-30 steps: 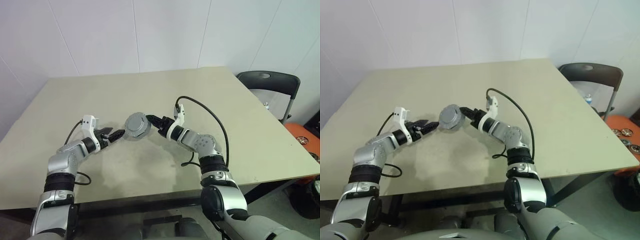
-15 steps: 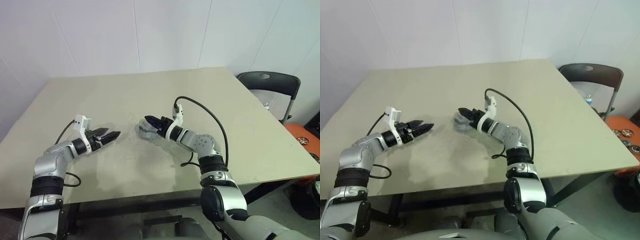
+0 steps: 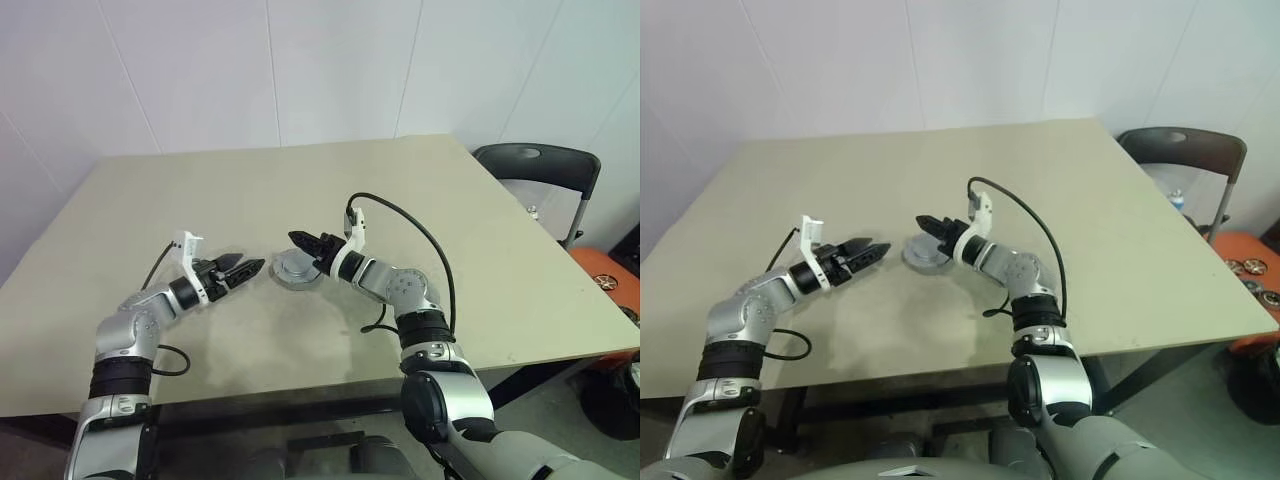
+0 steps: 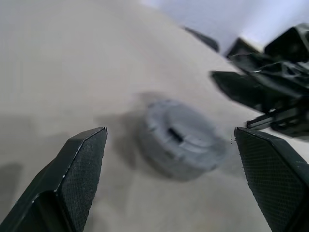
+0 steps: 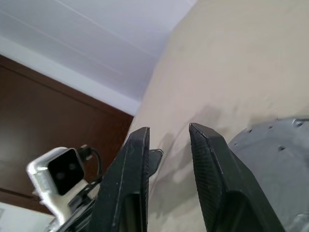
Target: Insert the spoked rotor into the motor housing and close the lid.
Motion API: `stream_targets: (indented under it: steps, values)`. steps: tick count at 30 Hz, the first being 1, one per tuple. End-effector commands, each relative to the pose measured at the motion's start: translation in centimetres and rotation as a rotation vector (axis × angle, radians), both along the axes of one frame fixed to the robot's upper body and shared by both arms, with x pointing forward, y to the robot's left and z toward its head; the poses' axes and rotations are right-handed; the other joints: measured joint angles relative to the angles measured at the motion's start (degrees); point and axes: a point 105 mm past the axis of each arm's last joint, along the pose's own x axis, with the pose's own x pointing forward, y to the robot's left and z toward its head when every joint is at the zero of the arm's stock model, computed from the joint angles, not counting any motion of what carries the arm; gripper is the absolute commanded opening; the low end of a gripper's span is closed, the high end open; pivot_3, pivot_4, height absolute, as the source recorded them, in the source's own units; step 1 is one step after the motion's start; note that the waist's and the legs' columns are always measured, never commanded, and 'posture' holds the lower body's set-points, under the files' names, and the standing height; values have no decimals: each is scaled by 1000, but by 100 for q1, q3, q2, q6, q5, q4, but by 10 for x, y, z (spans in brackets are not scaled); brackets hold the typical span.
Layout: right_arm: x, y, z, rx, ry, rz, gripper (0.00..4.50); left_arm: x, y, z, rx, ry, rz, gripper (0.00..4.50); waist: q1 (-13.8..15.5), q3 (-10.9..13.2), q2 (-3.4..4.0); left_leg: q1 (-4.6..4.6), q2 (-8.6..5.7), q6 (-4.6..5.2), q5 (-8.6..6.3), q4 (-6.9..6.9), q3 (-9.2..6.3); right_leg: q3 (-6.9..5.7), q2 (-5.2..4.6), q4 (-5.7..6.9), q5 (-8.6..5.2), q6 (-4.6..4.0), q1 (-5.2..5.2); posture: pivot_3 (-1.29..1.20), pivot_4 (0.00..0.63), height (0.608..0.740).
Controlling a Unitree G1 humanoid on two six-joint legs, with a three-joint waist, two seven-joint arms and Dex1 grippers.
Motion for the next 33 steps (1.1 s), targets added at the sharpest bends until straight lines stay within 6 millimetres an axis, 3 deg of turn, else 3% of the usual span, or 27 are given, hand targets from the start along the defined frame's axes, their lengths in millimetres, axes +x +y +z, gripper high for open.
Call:
stream_targets:
  steps: [1, 7, 8, 10, 17, 24, 33]
  values:
    - [7, 0, 18, -93, -131, -18, 1355, 5, -17, 21, -17, -92, -35, 4481, 2, 0, 0, 0, 0, 0, 0, 0, 0, 0, 0, 0, 0, 0, 0, 0, 0, 740]
    - [9, -1, 11, -389, -314, 2, 1355, 5, -24, 39, -117, -160, -33, 4481, 2, 0, -1, 1, -2, -1, 0, 0, 1, 0, 2, 0, 0, 0, 0, 0, 0, 740]
    - [9, -1, 10, -428, -343, 10, 1528, 3, -22, 42, -130, -171, -37, 4498, 2, 0, -1, 0, -1, -1, 1, 0, 1, 0, 2, 0, 0, 0, 0, 0, 0, 740]
    - [7, 0, 9, -472, -384, 28, 1921, -1, -18, 48, -154, -187, -43, 4500, -2, 0, -1, 0, -1, -1, 1, 0, 1, 0, 2, -1, 0, 0, 0, 0, 0, 740]
    - [-2, 7, 2, -556, -462, 108, 4361, -12, 2, 53, -167, -188, -27, 4500, 6, 0, -1, 3, -1, -1, 1, 0, 1, 0, 3, 0, -1, 0, 3, 0, 0, 740]
    - [-10, 10, -19, -672, -487, 166, 4438, -6, 20, 50, -100, -201, 88, 4500, 16, 0, -2, 10, -2, -2, 1, 1, 0, 0, 3, -1, -1, -1, 10, 0, 0, 740]
    - [3, 1, -16, -742, -535, 43, 4438, -9, 15, 52, -117, -211, 73, 4500, 11, 0, -2, 17, -2, -3, 2, -1, 0, 0, 5, -1, -1, -1, 16, 0, 0, 740]
